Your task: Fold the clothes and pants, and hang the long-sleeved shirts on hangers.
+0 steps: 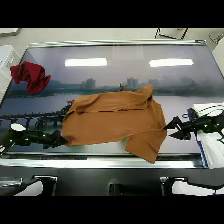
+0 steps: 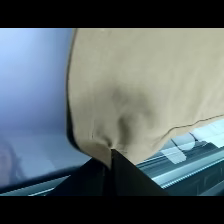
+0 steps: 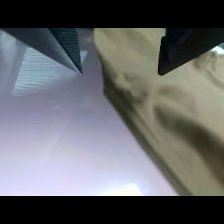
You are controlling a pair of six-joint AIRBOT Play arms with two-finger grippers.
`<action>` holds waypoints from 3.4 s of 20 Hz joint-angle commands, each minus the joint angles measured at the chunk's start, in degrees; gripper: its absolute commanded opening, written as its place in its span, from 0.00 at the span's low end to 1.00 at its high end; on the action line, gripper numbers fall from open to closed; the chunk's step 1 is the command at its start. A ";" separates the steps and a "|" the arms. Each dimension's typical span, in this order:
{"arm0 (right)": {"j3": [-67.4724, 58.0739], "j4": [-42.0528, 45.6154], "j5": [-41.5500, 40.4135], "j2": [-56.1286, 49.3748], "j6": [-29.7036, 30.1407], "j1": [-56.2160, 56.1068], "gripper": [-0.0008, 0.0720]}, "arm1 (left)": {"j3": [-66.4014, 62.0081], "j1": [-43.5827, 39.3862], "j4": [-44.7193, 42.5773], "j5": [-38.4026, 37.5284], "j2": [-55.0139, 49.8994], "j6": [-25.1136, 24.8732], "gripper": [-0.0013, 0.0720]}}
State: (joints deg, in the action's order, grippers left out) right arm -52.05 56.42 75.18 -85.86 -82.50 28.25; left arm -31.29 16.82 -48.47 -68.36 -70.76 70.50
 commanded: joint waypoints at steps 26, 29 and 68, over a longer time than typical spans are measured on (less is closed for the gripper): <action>-58.05 16.81 -19.69 50.49 0.15 -8.17 0.08 | -88.08 8.22 -4.92 13.40 29.92 7.13 0.05; -58.23 16.87 -20.22 49.81 -1.18 -8.17 0.08 | -88.06 8.22 -5.09 10.80 29.18 8.13 0.05; -45.31 15.82 12.24 -14.19 -16.37 -20.09 0.08 | -61.07 -1.62 -6.43 -22.97 -31.78 5.66 0.05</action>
State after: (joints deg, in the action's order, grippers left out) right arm -97.10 68.90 67.90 -101.45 -101.06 7.64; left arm -92.71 14.22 -51.70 -74.30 -102.74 74.81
